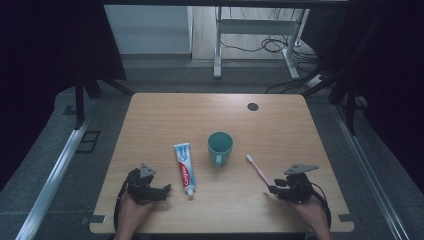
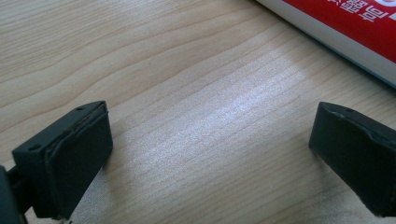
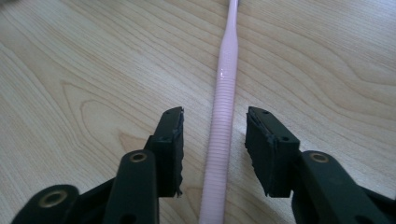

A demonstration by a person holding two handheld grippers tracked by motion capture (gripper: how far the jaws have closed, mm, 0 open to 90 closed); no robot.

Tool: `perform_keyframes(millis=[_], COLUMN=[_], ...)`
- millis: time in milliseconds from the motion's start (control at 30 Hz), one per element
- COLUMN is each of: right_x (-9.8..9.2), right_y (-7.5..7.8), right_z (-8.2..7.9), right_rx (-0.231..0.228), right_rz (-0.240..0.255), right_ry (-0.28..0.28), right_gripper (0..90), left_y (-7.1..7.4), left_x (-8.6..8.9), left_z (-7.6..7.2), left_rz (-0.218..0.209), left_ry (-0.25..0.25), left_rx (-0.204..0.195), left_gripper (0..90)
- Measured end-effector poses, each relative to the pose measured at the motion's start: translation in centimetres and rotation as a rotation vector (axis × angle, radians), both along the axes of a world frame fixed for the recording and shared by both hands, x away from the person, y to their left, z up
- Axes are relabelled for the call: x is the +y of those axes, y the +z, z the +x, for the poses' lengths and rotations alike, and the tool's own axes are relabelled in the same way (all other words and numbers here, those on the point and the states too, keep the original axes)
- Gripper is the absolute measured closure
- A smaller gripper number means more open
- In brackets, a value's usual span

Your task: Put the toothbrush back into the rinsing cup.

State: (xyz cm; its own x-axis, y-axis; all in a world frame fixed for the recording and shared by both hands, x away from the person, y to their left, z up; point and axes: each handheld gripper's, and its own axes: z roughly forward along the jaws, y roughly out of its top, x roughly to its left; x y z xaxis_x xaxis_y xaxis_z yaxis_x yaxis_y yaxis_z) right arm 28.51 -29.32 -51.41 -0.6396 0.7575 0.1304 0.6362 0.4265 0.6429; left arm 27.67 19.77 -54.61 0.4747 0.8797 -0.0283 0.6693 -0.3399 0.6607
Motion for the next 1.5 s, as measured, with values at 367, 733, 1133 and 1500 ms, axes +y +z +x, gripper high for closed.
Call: perform_keyframes(millis=[367, 733, 1133, 1500], right_x=[0.5, 1.2, 2.7, 4.0], right_y=[0.9, 1.3, 1.8, 2.3], right_z=[1.0, 2.5, 4.2, 5.7], right_rx=[0.047, 0.137, 0.236, 0.313], right_rz=[-0.076, -0.164, -0.249, -0.323], right_ry=[0.005, 0.018, 0.036, 0.049], right_gripper=[49.8, 47.0, 45.6, 50.6], left_y=[0.0, 0.0, 0.0, 0.0], left_x=[0.0, 0.0, 0.0, 0.0], left_z=[0.0, 0.0, 0.0, 0.0], left_rz=[0.000, -0.002, -0.001, -0.001], left_ry=[0.000, 0.002, 0.001, -0.001], left_rx=[0.000, -0.001, 0.001, 0.001], left_gripper=[0.0, 0.0, 0.0, 0.0])
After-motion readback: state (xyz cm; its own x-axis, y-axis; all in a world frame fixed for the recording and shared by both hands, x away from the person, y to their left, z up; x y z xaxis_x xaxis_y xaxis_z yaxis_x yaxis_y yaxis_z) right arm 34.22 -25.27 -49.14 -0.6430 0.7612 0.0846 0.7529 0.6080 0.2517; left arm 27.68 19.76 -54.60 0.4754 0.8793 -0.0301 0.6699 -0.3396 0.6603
